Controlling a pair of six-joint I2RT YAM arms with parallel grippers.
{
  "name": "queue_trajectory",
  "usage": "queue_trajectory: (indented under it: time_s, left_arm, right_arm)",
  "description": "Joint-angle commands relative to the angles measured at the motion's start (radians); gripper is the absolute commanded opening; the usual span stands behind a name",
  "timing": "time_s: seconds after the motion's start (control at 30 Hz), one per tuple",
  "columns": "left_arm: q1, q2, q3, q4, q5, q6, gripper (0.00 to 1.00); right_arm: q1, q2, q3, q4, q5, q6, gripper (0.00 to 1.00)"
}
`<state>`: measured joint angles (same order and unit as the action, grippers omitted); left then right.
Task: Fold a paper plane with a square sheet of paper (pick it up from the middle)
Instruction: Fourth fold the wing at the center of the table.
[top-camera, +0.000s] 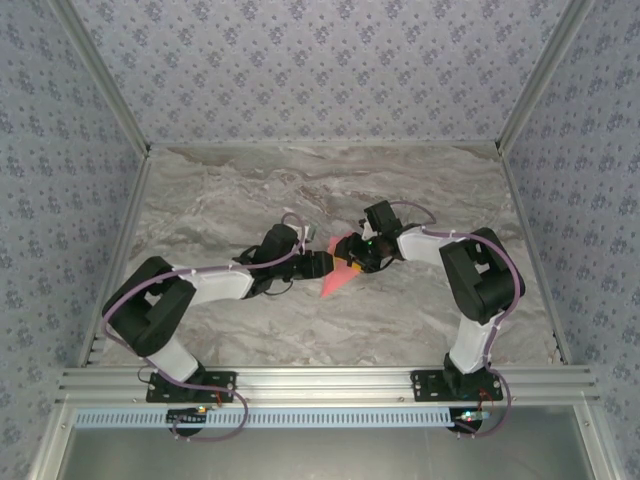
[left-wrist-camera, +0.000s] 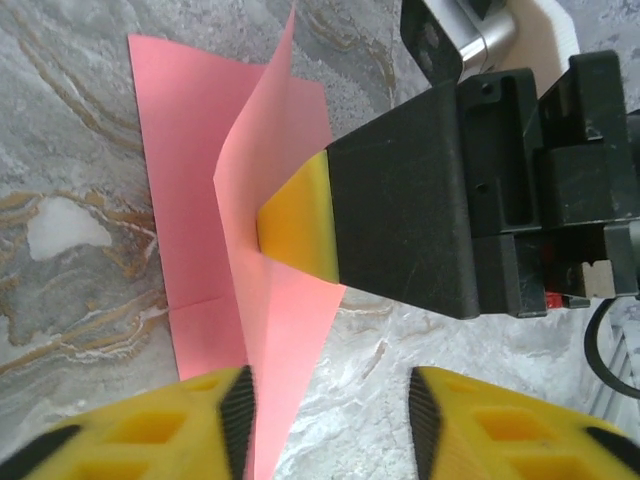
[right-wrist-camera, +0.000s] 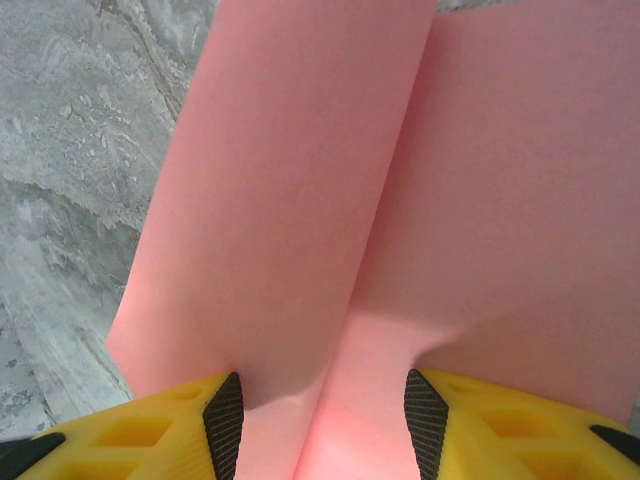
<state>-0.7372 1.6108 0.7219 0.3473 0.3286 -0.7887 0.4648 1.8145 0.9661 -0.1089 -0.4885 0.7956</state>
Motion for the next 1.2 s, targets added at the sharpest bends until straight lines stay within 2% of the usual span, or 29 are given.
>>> queue_trajectory:
  time_s: [0.0,0.1,0.37,0.63,1.17]
  left_arm:
    - [0.004,0.011,0.027,0.025,0.053,-0.047,0.36]
    - [0.004,0.044,0.045,0.021,0.063,-0.06,0.26]
    - [0.004,0.111,0.075,-0.02,0.024,-0.06,0.19]
    - [0.003,0.135,0.088,-0.052,-0.011,-0.046,0.16]
    - [0.005,0.173,0.105,-0.055,-0.007,-0.029,0.15]
  right_arm:
    - [0.003,0.052,0.01,-0.09,0.078,0.003,0.52]
    - [0.005,0.06,0.008,-0.094,0.088,0.016,0.51]
    - [0.006,0.063,0.002,-0.113,0.112,0.021,0.49]
    - [0.007,0.063,-0.003,-0.138,0.136,0.021,0.47]
    - [0.011,0.085,0.022,-0.223,0.206,0.027,0.4]
